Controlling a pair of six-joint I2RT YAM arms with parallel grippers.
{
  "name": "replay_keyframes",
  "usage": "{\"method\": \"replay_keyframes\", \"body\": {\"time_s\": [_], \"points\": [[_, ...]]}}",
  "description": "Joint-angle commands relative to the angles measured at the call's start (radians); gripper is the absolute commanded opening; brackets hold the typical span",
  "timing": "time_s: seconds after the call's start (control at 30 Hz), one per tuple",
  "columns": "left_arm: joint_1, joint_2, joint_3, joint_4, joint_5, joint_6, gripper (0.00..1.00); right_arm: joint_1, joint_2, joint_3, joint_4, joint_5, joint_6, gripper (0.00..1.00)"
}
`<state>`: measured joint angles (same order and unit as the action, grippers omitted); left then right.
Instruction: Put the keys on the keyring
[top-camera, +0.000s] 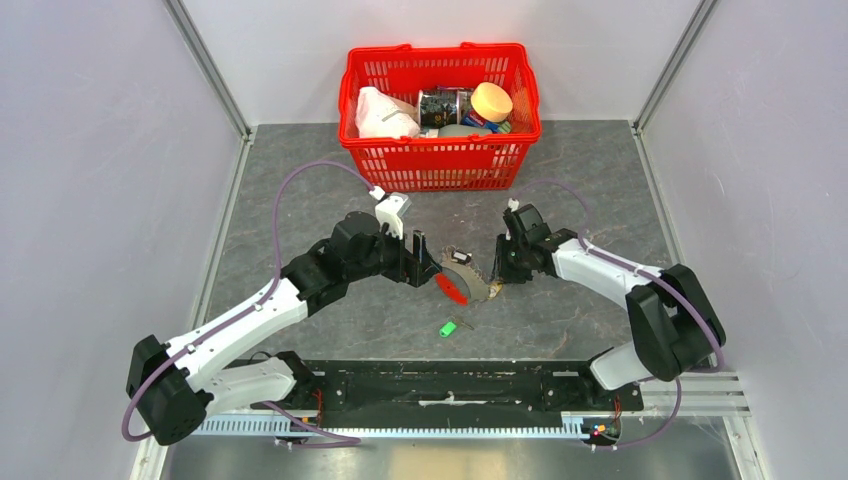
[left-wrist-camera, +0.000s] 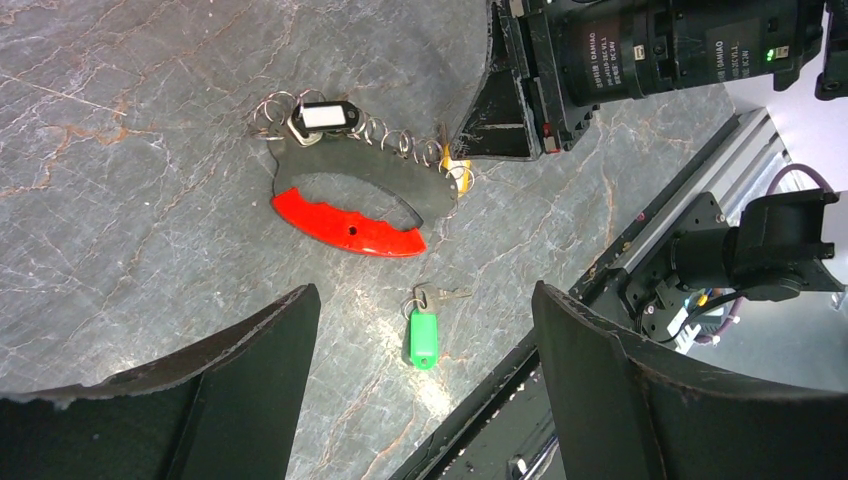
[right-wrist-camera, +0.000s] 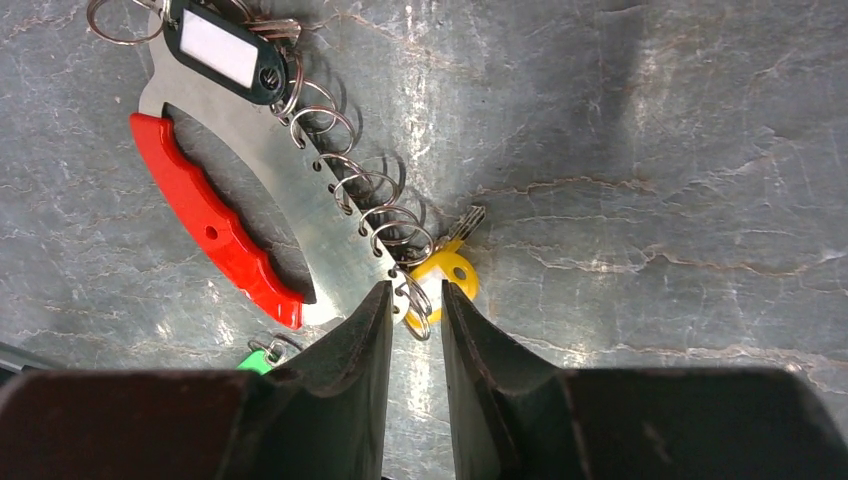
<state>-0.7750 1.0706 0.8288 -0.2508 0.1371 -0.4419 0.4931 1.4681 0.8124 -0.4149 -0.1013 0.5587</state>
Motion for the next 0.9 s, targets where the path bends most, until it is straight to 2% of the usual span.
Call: {"method": "replay_keyframes", "body": {"time_s": [0.0,0.63,0.87], "points": [[-0.004,0.007,0.004,0.047,0.019,-0.017,0.84,-0.004,0.019,0.022,0.051,-0.025,0.006,0.31],[-0.004,0.022,0.006,0.054,0.033,-0.020,0.84,-0.006,0.012,-0.042,0.076,-0.055,0.021,0.27],[-0.004,0.018,0.004,0.054,0.033,-0.022,0.84,-0.006,-0.005,-0.044,0.075,-0.058,0.025,0.17]]}}
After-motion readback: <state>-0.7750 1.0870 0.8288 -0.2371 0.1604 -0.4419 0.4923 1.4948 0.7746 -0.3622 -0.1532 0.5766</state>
